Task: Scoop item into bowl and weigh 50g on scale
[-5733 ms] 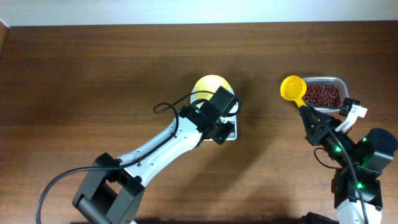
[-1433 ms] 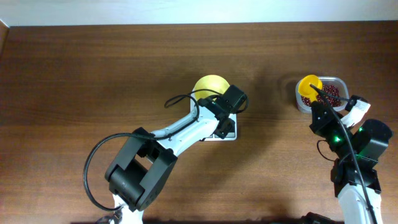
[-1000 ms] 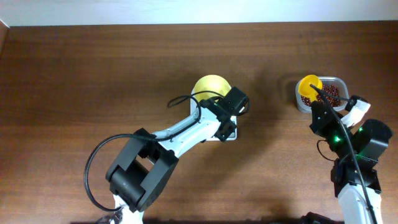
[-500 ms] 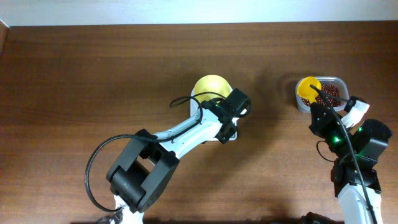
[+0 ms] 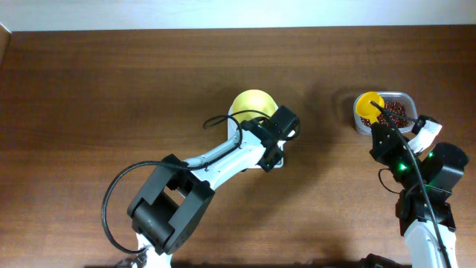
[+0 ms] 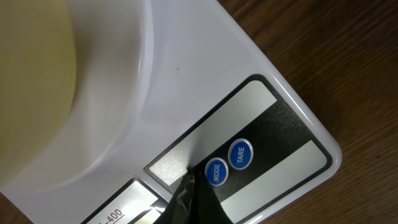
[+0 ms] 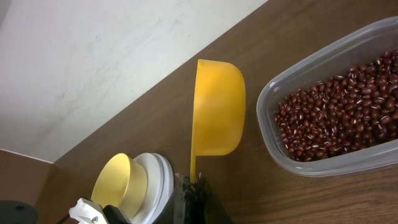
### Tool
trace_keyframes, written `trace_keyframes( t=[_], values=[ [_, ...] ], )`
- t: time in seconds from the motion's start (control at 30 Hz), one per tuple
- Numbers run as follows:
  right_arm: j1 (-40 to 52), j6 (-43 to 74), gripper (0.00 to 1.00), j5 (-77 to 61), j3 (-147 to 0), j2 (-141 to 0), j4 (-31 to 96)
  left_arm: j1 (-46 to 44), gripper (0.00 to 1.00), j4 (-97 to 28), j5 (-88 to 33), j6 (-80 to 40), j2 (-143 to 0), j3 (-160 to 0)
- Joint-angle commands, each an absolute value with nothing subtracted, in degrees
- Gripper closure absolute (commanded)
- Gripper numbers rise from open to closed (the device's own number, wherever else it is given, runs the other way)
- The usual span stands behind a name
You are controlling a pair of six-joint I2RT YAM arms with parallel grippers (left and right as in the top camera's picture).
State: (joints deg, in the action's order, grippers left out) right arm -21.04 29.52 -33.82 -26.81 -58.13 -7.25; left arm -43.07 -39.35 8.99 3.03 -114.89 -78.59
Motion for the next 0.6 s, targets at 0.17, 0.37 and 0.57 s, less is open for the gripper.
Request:
trace_keyframes(
  t=[0.17, 0.37, 0.57],
  values=[
    [-21.4, 28.7, 0.96, -33.3, -27.7, -57.9, -7.3, -43.4, 1.0, -41.7, 8.0, 3.1, -112.6, -80.2],
    [-21.4, 28.7, 0.96, -33.3, -27.7, -57.9, -7.3, -43.3, 1.0, -41.4, 8.0, 3.1, -102.6, -80.2],
    [-21.4, 28.8, 0.96, -32.1, -27.7, -57.9, -7.5, -36.2, 1.0, -41.1, 8.0, 3.1, -89.0, -80.2]
  ],
)
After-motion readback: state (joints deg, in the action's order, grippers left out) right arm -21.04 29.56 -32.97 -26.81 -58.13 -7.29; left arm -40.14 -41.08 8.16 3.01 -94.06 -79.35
